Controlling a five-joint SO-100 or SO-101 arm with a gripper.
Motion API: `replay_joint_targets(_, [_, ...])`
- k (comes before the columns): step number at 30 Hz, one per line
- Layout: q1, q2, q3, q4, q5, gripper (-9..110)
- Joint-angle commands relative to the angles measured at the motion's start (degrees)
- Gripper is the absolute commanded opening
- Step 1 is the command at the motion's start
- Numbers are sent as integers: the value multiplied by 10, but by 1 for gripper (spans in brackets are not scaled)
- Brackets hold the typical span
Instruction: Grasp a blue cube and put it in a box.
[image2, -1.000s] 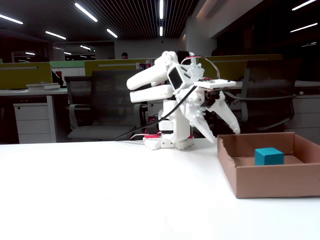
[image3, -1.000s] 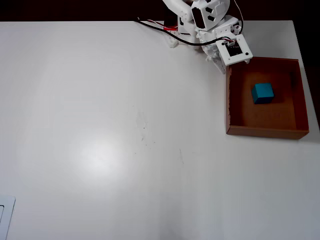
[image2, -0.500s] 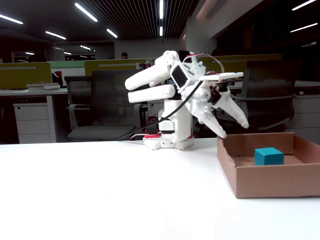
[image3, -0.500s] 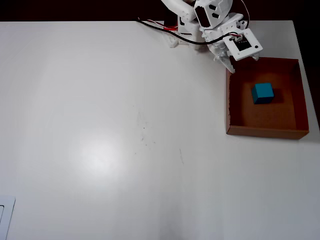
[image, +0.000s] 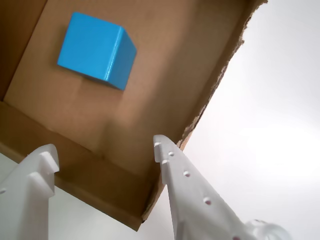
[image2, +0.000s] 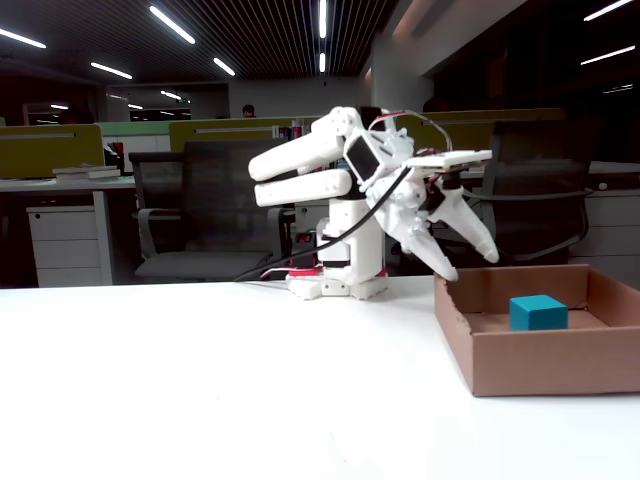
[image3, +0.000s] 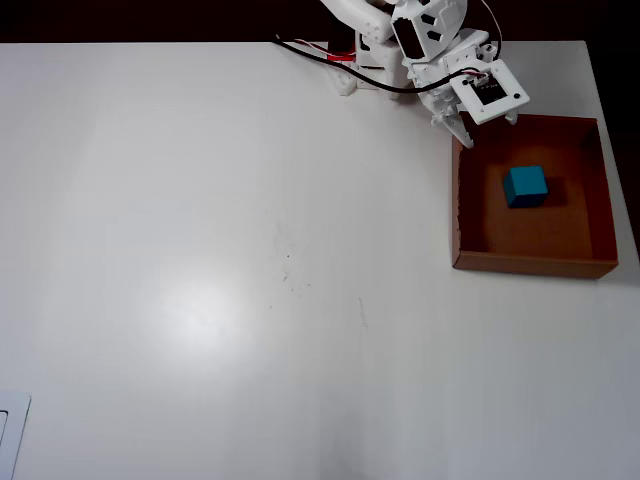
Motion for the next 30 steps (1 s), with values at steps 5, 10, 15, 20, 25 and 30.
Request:
replay_joint_targets(5, [-8, 9, -6, -21, 5, 22])
replay_joint_targets(10, [-8, 9, -5, -18, 5, 21])
replay_joint_targets(15, [-7, 9, -5, -1, 6, 21])
replay_joint_targets(20, [-7, 9, -5, 14, 6, 20])
replay_joint_targets(25, [-5, 9, -5, 40, 6, 20])
replay_joint_targets(30, [-2, 9, -5, 43, 6, 20])
